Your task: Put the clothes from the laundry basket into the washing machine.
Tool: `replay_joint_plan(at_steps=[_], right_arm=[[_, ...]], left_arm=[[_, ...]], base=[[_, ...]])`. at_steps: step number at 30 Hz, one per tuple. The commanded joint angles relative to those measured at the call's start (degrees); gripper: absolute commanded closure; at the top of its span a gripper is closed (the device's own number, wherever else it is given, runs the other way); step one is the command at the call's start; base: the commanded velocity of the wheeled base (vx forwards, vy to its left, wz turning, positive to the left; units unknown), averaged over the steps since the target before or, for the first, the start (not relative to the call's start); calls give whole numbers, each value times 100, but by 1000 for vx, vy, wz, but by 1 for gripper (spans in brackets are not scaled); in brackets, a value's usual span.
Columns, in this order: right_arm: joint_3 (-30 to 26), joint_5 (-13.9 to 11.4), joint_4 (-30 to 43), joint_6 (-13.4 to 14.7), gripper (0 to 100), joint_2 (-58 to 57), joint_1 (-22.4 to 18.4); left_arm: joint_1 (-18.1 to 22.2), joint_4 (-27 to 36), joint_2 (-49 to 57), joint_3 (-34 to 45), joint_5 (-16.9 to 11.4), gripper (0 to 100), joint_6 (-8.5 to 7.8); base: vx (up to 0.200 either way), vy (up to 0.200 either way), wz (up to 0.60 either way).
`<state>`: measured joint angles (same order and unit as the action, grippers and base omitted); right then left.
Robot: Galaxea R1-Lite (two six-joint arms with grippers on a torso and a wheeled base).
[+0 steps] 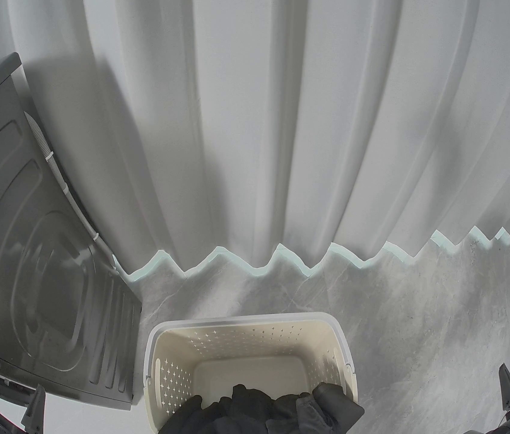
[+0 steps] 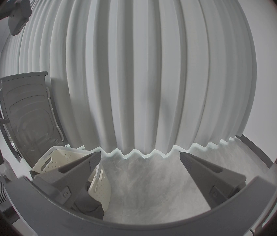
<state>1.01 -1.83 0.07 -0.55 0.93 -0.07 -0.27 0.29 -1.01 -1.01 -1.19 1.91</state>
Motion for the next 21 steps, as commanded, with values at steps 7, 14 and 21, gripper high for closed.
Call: replay_joint_plan(at_steps=[7,14,21], right_arm=[[-101,-2,1,-7,0,-93,-1],[-101,-2,1,2,0,-93,-1],[-101,-2,1,2,0,-93,-1]], left_arm=[[0,-3,92,84,-4,0,2],[0,-3,92,84,-4,0,2],[0,-3,92,84,-4,0,2]], base=[[-200,0,0],[-200,0,0],[-200,0,0]])
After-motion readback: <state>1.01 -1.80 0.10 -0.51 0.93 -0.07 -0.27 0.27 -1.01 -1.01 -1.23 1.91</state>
